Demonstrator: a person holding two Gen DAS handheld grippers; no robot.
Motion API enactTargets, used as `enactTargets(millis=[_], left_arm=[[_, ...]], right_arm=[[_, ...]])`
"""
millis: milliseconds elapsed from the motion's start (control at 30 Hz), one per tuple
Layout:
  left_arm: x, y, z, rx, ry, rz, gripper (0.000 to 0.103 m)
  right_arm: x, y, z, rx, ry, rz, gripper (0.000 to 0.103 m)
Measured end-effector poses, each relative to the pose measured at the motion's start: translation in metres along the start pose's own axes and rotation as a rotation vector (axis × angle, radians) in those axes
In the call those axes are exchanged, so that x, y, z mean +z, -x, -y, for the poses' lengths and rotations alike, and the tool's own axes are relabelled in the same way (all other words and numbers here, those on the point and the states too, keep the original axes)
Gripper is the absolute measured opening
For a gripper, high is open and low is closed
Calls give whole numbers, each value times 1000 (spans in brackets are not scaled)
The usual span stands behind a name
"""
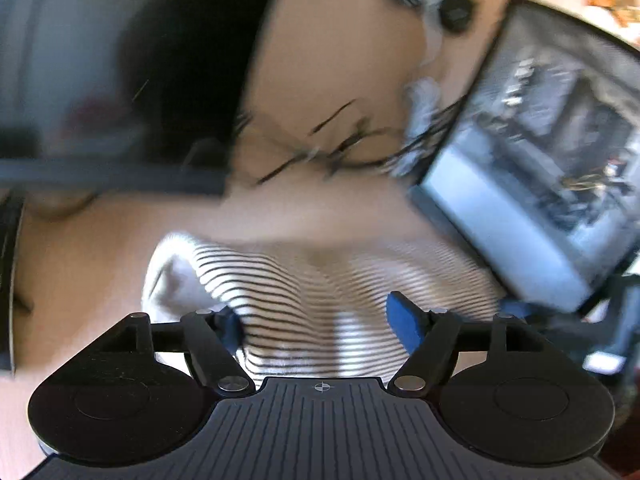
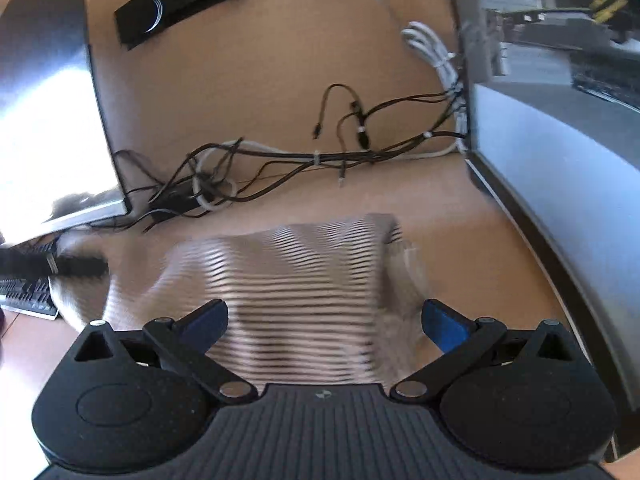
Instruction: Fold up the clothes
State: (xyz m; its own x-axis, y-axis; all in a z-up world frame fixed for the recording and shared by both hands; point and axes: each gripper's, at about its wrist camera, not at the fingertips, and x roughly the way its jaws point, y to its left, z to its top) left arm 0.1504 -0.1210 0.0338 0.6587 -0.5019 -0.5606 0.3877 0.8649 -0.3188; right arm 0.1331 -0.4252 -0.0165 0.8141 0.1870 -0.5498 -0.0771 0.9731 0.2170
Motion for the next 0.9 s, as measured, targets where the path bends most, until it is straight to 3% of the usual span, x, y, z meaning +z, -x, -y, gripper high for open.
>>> enactTargets(millis=[133, 400, 467, 533, 600, 767, 900], left_arm=[[5, 8, 11, 4, -54, -8, 76], [-10, 8, -10, 53, 9, -79, 69], [-13, 13, -11, 58, 6, -83, 61], [-15, 18, -13, 67, 2, -88, 45], [-15, 24, -15, 79, 9, -93, 40], [-11, 34, -15, 91, 26, -85, 41], [-15, 41, -15, 172, 37, -111, 61]], right_arm=[[-1, -3, -3, -8, -8, -9, 103], [-1, -6, -6, 2, -1, -24, 103], [-2, -8, -7, -1, 5, -30, 103], [-4, -9, -7, -5, 12, -35, 103], [-5, -10, -7, -5, 15, -37, 103], [0, -8, -9, -18, 48, -15, 103], [11, -7, -7, -49, 91, 20, 103]])
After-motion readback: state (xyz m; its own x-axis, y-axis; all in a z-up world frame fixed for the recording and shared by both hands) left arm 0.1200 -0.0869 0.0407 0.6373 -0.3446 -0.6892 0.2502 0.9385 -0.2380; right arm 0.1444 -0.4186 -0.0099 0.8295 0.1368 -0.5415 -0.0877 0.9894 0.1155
